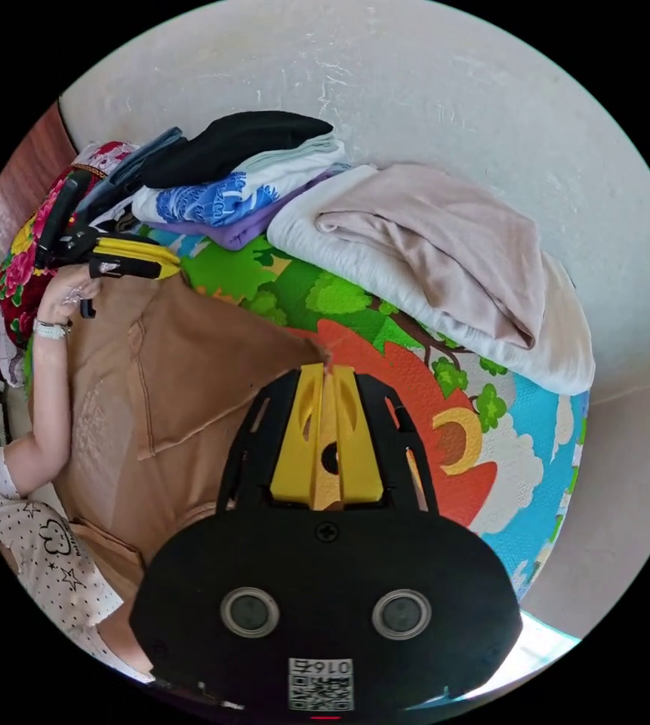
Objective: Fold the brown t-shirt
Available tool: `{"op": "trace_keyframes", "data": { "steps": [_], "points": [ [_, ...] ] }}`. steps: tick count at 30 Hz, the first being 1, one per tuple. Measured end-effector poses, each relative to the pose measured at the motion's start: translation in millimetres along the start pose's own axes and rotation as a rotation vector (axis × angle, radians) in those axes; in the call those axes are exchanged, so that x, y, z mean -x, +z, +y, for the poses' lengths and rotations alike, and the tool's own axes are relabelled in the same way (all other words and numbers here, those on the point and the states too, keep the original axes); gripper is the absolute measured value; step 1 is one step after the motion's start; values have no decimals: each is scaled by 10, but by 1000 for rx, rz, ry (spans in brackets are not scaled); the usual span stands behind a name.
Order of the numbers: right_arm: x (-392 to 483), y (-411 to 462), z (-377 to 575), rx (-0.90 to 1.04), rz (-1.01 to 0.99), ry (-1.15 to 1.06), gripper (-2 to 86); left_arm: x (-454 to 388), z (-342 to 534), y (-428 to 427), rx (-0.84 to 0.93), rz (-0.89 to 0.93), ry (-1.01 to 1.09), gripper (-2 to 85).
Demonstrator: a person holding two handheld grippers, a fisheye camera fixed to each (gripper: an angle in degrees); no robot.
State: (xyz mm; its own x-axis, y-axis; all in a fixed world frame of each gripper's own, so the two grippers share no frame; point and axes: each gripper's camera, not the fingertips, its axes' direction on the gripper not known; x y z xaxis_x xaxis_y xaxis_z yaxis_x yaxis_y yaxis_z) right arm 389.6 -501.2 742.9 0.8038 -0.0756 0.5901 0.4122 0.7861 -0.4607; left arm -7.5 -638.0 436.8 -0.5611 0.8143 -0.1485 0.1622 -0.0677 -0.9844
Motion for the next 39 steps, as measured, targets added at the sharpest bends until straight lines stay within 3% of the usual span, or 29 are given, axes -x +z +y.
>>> {"op": "trace_keyframes", "data": {
  "steps": [2, 5, 8, 10, 14, 18, 23, 32, 39],
  "points": [
    [104, -161, 34, -23, 183, 46, 0, 31, 107, -255, -90, -84, -55, 13],
    [309, -334, 73, -112, 145, -29, -2, -51, 240, -461, -217, -20, 15, -5],
    [543, -310, 14, -153, 46, -145, -3, -206, 149, -243, -125, 192, 158, -9],
    [661, -201, -65, -104, 57, -171, -3, -314, 70, -26, -23, 218, 198, -9],
    [848, 51, -159, 6, 140, -183, -4, -398, -21, 373, 93, 56, 140, -10],
    [828, 305, -179, 128, 179, -120, -4, -346, 43, 417, 57, 97, 110, -10],
    [829, 327, -46, 83, 138, -80, -4, -413, 120, 485, 28, 89, 94, -10],
    [882, 393, 250, 58, 118, -34, -4, -920, 287, 606, -21, -118, 118, -10],
    [993, 492, 371, 101, 282, 19, -3, -965, 438, 702, -89, -103, 135, -10]
  ]
}}
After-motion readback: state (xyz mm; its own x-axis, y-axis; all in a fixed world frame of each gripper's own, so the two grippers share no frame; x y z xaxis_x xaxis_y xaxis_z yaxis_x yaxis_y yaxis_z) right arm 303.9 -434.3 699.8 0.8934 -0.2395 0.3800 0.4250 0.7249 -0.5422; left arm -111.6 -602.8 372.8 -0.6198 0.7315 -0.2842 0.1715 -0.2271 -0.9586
